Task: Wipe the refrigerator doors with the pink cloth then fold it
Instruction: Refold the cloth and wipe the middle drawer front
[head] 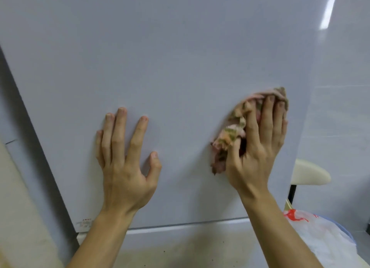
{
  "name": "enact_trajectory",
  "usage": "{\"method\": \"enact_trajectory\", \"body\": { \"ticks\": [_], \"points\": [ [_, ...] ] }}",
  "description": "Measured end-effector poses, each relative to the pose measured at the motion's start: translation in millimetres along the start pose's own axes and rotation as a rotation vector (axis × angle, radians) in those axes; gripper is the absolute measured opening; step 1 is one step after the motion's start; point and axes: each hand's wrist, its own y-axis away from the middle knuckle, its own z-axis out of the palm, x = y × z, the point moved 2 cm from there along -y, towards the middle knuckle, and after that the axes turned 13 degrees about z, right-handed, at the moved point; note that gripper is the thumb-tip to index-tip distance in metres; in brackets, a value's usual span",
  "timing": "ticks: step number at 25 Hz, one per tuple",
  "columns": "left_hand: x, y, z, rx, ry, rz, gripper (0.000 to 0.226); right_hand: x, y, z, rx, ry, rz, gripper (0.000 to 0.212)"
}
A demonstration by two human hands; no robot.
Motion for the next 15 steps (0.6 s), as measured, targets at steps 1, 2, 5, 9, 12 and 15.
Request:
{"method": "enact_trajectory", "body": {
  "ticks": [1, 2, 5, 9, 12, 15],
  "points": [
    [-3, 2, 1, 0.016, -0.008, 0.019, 0.063, -10, 0, 6, 0.016, 0.001, -0.025, 0.063],
    [-5, 6, 2, 0.027, -0.02, 0.033, 0.064, -20, 8, 10, 0.008, -0.005, -0.066, 0.063],
    [-6, 22, 6, 0.059, -0.046, 0.063, 0.063, -27, 65, 22, -0.081, 0.017, -0.289, 0.062],
    [0, 52, 6, 0.099, -0.069, 0.086, 0.062, 25, 82, 7, -0.036, 0.032, -0.415, 0.047],
    [-1, 81, 4, 0.092, -0.076, 0.047, 0.063, 76, 63, -15, 0.13, 0.098, -0.158, 0.051],
    [-9, 111, 8, 0.067, -0.06, -0.021, 0.064, 93, 80, -8, 0.112, -0.001, 0.036, 0.061]
  ]
}}
